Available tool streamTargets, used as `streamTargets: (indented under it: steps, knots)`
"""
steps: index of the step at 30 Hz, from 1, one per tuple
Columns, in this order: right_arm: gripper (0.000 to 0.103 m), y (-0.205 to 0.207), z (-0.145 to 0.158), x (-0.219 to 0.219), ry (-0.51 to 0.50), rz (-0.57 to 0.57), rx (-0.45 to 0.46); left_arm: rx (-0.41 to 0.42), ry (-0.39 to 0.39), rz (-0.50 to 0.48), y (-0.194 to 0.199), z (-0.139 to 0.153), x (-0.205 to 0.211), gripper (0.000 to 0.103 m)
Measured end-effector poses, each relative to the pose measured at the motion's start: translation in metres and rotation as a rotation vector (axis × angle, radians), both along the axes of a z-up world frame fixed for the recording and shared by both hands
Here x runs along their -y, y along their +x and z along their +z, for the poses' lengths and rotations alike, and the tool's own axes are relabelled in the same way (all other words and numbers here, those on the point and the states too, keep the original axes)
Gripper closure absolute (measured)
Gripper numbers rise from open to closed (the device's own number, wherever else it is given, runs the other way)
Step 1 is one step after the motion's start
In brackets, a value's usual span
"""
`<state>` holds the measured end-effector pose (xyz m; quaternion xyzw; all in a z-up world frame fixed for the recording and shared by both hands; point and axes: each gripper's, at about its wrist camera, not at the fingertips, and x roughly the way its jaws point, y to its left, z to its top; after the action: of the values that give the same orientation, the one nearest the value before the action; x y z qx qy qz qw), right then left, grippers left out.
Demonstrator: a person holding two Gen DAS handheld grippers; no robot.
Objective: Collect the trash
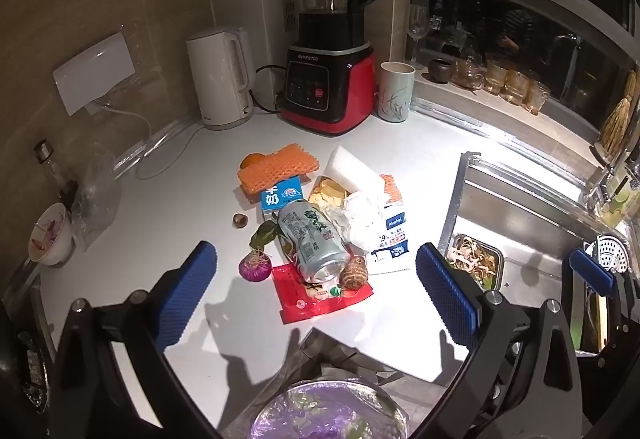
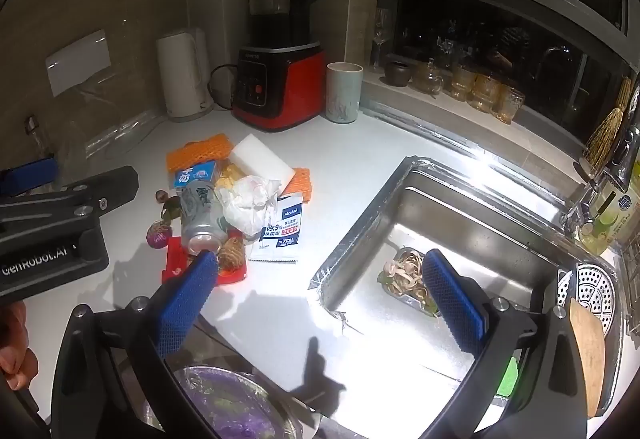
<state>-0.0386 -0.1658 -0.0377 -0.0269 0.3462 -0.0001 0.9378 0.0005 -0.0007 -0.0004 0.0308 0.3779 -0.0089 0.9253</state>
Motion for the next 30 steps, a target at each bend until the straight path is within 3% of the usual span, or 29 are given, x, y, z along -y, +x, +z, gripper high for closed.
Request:
streamTargets:
  steps: [30]
  knots:
    - [0.002,0.006,-0.002,-0.009,-0.031,0.014,-0.013,-0.024,-0.047,0.020,0.002,-0.010,-0.009,0.008]
